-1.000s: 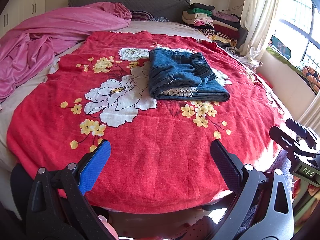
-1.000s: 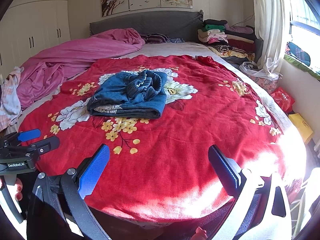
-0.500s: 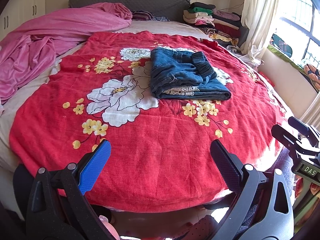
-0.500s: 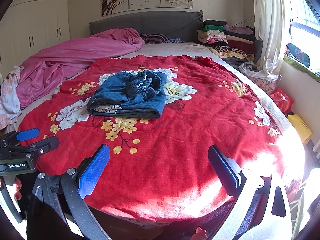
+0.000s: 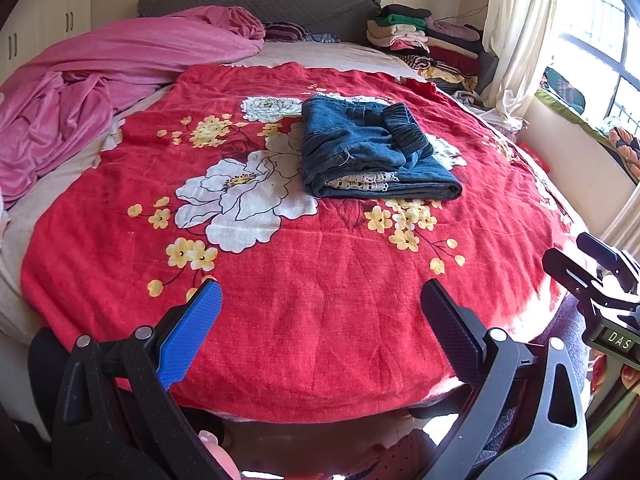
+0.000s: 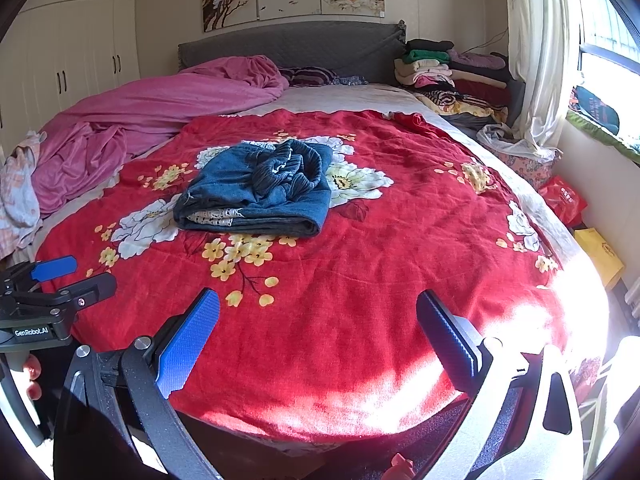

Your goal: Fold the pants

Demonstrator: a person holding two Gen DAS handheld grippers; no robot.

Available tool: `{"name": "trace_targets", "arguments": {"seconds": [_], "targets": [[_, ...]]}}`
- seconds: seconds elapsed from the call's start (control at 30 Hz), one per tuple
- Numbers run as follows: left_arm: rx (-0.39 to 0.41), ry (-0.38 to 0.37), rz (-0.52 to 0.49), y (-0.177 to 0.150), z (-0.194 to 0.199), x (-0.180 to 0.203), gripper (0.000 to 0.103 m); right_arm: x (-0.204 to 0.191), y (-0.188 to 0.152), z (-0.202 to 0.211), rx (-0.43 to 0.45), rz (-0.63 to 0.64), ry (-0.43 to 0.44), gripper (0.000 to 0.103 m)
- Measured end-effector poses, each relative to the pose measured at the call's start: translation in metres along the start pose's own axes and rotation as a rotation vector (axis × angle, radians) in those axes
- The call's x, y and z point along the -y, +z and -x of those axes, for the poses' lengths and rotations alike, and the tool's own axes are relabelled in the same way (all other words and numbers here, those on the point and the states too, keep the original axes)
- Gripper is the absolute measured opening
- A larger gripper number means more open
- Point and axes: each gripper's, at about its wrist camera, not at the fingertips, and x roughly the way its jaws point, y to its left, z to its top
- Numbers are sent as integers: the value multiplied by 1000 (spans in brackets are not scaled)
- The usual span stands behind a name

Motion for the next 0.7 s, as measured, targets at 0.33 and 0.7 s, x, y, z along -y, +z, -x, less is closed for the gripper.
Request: {"name": "trace_targets", "arguments": {"seconds": [0.33,0.7], "targets": [[-24,19,-6,0,-3,0,93,0,-2,-4,-17,-2,-9,98],[-52,-53,87,11,-12,-26,93,13,-7,-16,-50,-31,-14,98]]}}
